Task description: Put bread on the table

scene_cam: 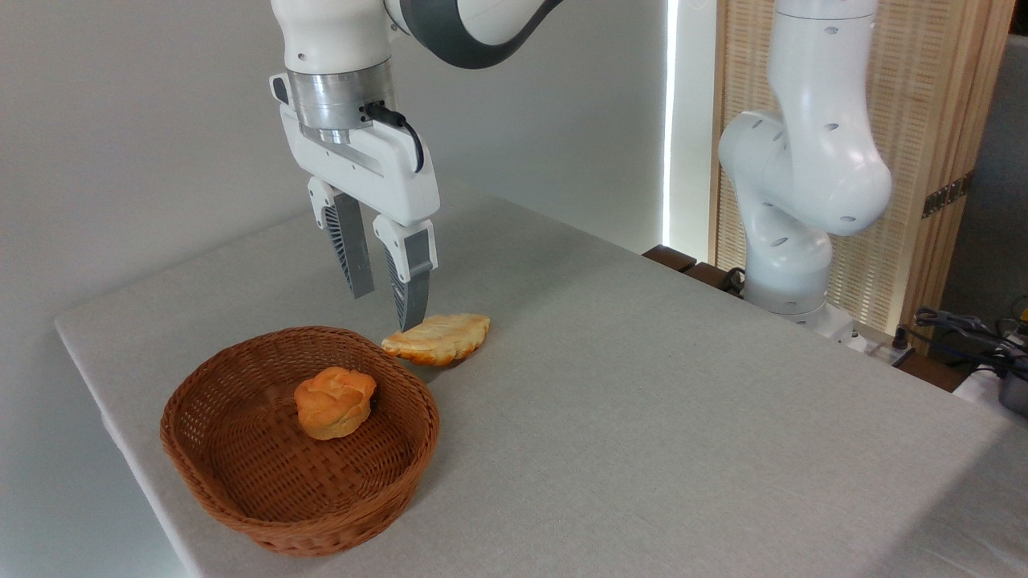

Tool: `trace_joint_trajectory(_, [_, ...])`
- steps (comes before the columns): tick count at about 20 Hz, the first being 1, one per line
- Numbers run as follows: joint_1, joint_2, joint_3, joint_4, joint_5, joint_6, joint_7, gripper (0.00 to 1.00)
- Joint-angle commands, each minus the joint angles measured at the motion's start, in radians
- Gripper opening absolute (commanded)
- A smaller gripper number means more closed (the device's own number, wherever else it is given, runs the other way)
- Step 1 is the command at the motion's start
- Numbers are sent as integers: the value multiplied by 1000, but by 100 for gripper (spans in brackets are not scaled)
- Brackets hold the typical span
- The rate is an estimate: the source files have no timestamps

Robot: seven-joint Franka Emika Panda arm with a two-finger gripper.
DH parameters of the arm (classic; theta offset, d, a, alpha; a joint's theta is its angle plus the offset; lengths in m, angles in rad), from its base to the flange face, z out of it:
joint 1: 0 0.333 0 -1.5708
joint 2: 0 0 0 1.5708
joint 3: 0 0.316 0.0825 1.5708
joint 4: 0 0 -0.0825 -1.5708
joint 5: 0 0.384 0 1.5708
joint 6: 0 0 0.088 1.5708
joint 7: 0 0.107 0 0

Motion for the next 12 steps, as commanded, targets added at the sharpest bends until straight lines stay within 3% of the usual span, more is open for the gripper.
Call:
trace_joint_trajectory(1, [-3, -4, 8, 12, 0, -14, -3, 100])
trace_joint_trajectory(12, [-4, -8, 28, 12, 0, -14, 3, 100])
